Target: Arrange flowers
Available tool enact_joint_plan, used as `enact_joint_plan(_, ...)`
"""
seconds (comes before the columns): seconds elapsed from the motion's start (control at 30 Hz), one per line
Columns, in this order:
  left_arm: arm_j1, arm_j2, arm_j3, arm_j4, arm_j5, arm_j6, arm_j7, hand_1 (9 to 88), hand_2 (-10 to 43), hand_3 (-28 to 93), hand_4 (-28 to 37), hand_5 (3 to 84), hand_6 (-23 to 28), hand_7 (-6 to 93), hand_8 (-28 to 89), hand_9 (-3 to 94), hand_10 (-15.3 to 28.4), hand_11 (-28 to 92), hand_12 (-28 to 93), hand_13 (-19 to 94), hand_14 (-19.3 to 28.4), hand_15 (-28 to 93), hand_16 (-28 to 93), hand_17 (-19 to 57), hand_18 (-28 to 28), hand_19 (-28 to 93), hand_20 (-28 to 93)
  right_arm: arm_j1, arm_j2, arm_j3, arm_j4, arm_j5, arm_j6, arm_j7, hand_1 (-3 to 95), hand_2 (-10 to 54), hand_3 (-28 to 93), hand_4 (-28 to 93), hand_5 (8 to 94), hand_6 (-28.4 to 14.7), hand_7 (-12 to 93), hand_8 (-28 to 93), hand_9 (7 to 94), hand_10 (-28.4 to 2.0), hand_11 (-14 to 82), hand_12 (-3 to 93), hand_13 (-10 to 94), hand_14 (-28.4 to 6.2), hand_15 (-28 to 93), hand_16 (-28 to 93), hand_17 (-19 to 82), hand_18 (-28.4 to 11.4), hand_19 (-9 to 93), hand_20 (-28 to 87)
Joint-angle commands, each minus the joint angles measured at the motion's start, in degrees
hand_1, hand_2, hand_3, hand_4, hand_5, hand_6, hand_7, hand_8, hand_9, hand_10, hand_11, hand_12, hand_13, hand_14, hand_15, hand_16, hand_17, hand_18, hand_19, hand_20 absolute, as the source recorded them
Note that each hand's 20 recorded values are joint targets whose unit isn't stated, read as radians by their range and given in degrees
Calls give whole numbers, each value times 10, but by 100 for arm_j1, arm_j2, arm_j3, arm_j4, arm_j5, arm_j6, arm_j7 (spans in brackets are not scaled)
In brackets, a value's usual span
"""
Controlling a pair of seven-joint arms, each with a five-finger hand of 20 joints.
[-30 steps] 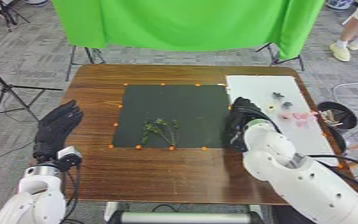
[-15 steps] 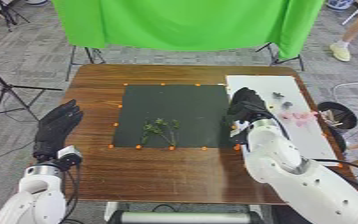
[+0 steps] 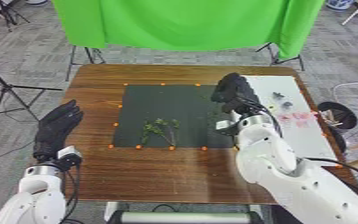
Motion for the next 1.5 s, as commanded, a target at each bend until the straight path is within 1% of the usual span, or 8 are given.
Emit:
enact_joint_plan(0.03, -14, -43, 44, 39, 10, -42, -52, 419, -47, 714, -140, 493, -3, 199, -99, 418, 120, 206, 100, 365, 136, 218, -21, 157, 107, 104, 276, -221, -403, -187, 80, -157, 172, 36, 635, -95, 619, 0, 722, -62, 468, 83, 937, -130, 148, 392, 937, 6, 595, 212, 775, -25, 826, 453)
enact_joint_plan(0.13, 36, -41, 35, 14, 6, -57, -23, 418, -47, 714, -140, 493, -3, 201, -99, 418, 120, 206, 100, 365, 136, 218, -21, 157, 107, 105, 276, -277, -413, -291, 105, -188, 197, 75, 638, -95, 615, -1, 726, -61, 469, 75, 937, -134, 150, 382, 937, 5, 593, 204, 777, -26, 824, 445)
enact_joint_plan(0.27, 46, -17, 88, -25, 7, -14, -40, 417, -48, 715, -140, 493, -2, 199, -99, 418, 120, 206, 100, 365, 136, 218, -21, 157, 108, 105, 277, -354, -394, -303, 147, -168, 156, 62, 641, -95, 610, -4, 730, -59, 467, 61, 937, -138, 149, 365, 937, 4, 593, 197, 778, -27, 821, 439)
enact_joint_plan(0.33, 21, -42, 50, 29, 13, -81, -63, 416, -47, 715, -140, 491, -1, 199, -98, 418, 120, 206, 100, 365, 137, 218, -21, 157, 108, 105, 276, -313, -402, -360, 189, -210, 11, 111, 641, -95, 608, -7, 734, -59, 465, 54, 937, -140, 149, 353, 937, 3, 593, 194, 780, -29, 820, 438)
enact_joint_plan(0.43, 6, -34, 53, 44, 9, -92, -68, 414, -48, 715, -140, 491, -1, 198, -97, 419, 121, 206, 101, 365, 136, 218, -21, 156, 108, 105, 276, -302, -360, -359, 227, -261, -207, 160, 643, -95, 606, -11, 739, -56, 461, 45, 937, -141, 142, 328, 937, 1, 594, 190, 781, -33, 818, 438)
enact_joint_plan(0.73, -32, -5, 86, 60, 12, -118, -100, 412, -48, 717, -141, 492, -1, 197, -97, 419, 120, 206, 101, 364, 138, 218, -20, 155, 108, 106, 275, -190, -178, -471, 277, -360, -519, 133, 642, -95, 604, -23, 747, -51, 448, 35, 937, -139, 130, 299, 937, 1, 598, 185, 782, -40, 821, 442)
enact_joint_plan(1.0, -43, 21, 109, 62, 24, -137, -113, 412, -48, 715, -142, 491, -1, 197, -97, 418, 120, 205, 100, 364, 137, 218, -20, 155, 107, 105, 275, -123, -82, -518, 311, -404, -566, 78, 641, -95, 603, -25, 745, -47, 447, 34, 937, -135, 126, 303, 937, 2, 603, 185, 779, -41, 825, 447)
enact_joint_plan(1.5, -76, 7, 117, 71, 1, -159, -88, 402, -52, 719, -142, 491, -1, 194, -95, 416, 120, 202, 101, 362, 138, 217, -19, 148, 109, 112, 272, -112, 29, -575, 311, -445, -767, 110, 643, -95, 592, -62, 698, -31, 480, 40, 937, -125, 81, 344, 937, -3, 577, 205, 759, -45, 830, 439)
